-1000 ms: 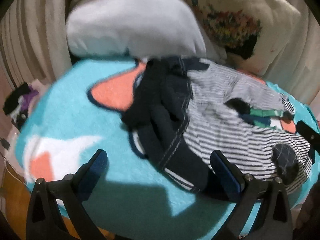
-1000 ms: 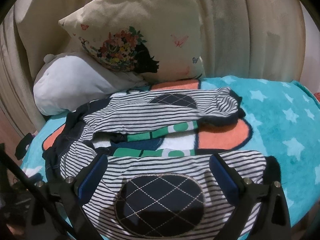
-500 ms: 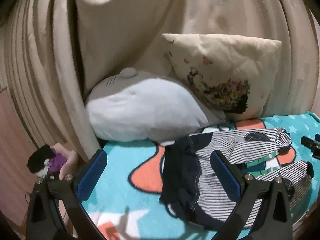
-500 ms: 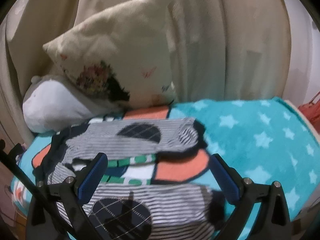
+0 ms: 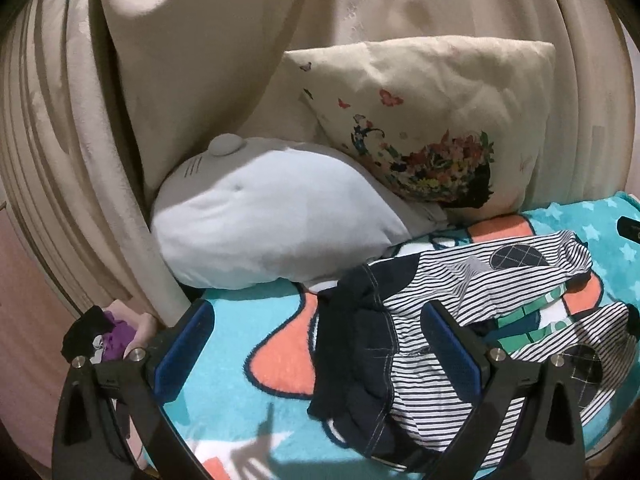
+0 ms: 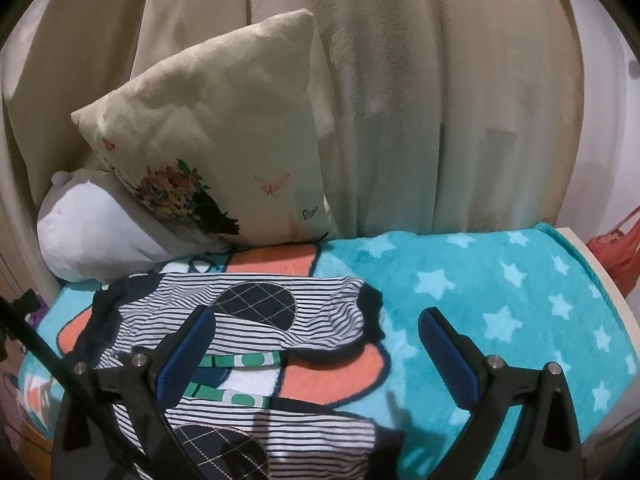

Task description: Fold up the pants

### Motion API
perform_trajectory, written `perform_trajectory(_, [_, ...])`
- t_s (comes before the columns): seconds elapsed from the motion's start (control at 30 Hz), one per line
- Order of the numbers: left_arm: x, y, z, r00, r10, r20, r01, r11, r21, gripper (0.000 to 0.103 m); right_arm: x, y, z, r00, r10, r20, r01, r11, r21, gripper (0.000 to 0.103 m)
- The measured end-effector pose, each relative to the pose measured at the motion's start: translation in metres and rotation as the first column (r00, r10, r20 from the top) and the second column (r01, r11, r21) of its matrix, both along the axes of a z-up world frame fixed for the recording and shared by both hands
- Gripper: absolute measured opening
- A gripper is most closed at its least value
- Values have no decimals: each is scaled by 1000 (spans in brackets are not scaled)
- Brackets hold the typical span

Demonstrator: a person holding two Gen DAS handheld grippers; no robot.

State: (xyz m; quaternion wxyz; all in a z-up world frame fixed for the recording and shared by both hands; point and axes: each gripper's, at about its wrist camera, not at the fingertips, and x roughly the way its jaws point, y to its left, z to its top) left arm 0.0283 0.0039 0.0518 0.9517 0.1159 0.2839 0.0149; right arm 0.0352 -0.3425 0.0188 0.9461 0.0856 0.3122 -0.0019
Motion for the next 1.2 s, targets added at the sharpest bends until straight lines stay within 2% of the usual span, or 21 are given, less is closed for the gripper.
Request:
perform_trajectory(0.3, [28, -7, -11, 997, -38, -68, 38, 999, -7, 103, 28, -6, -11, 999, 18, -46, -19, 1000, -22, 103])
perform_trajectory(0.47, [54, -12, -16, 990, -102, -93, 101, 995, -14, 103, 48, -10, -12, 996, 59, -70, -61, 997, -36, 103])
perform_trajectory(0.7, [111, -18, -35, 950, -254, -181, 233, 964, -126, 101, 85, -15, -19, 983, 157, -96, -163, 985, -59, 103])
perform_trajectory(0.83, [139, -34, -54, 914, -317, -253, 286, 946, -152, 77, 107, -18, -35, 969, 201, -142, -209, 977, -47, 103])
perform_trajectory(0.9, [153, -44, -66, 889, -348, -298, 310, 936, -168, 65, 119, -21, -46, 964, 202, -171, -211, 977, -38, 102])
perform_trajectory(0.97, [167, -55, -79, 857, -383, -344, 341, 923, -177, 48, 131, -22, -57, 957, 208, -203, -218, 976, -24, 102])
perform_trajectory(1.2, [196, -83, -106, 798, -443, -408, 432, 893, -126, 47, 167, -27, -88, 929, 241, -280, -236, 970, 51, 99])
